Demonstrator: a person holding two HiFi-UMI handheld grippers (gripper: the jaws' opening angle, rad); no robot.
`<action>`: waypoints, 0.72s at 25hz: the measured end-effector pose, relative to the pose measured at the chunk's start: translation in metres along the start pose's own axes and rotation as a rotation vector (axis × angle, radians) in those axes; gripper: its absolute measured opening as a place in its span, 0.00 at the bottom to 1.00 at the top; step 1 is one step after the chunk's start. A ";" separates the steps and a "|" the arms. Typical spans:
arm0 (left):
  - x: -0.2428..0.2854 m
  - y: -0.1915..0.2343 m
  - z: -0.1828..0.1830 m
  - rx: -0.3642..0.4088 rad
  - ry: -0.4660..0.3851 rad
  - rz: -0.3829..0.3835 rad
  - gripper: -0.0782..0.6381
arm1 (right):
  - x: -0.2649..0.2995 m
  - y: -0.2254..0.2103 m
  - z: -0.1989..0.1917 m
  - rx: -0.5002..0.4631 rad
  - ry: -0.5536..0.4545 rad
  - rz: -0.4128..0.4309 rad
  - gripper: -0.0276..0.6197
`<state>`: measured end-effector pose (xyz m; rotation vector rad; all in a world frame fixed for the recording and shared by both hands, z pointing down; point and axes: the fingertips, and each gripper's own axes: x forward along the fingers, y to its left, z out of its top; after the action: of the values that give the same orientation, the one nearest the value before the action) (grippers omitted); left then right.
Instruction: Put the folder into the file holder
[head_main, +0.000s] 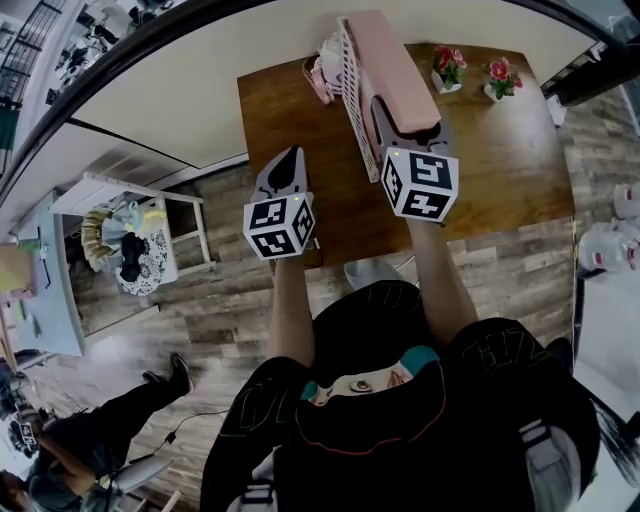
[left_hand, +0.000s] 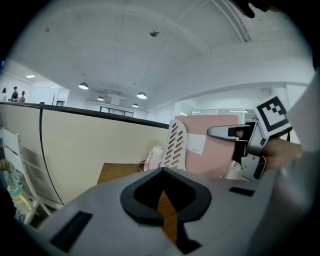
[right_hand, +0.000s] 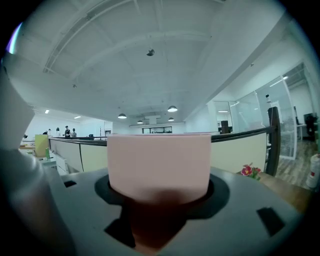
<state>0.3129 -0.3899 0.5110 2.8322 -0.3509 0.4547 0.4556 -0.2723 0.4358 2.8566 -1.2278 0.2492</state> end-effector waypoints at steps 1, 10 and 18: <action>0.002 0.001 -0.002 -0.004 0.005 0.002 0.10 | 0.000 0.002 -0.003 -0.008 -0.004 0.006 0.48; 0.005 0.003 -0.017 -0.029 0.017 -0.027 0.10 | -0.003 0.015 -0.013 -0.045 0.027 0.020 0.49; -0.025 0.021 0.002 -0.024 -0.030 -0.074 0.10 | -0.030 0.018 -0.003 -0.031 0.054 -0.064 0.50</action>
<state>0.2849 -0.4053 0.5051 2.8202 -0.2549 0.3910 0.4221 -0.2634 0.4331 2.8374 -1.1182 0.3013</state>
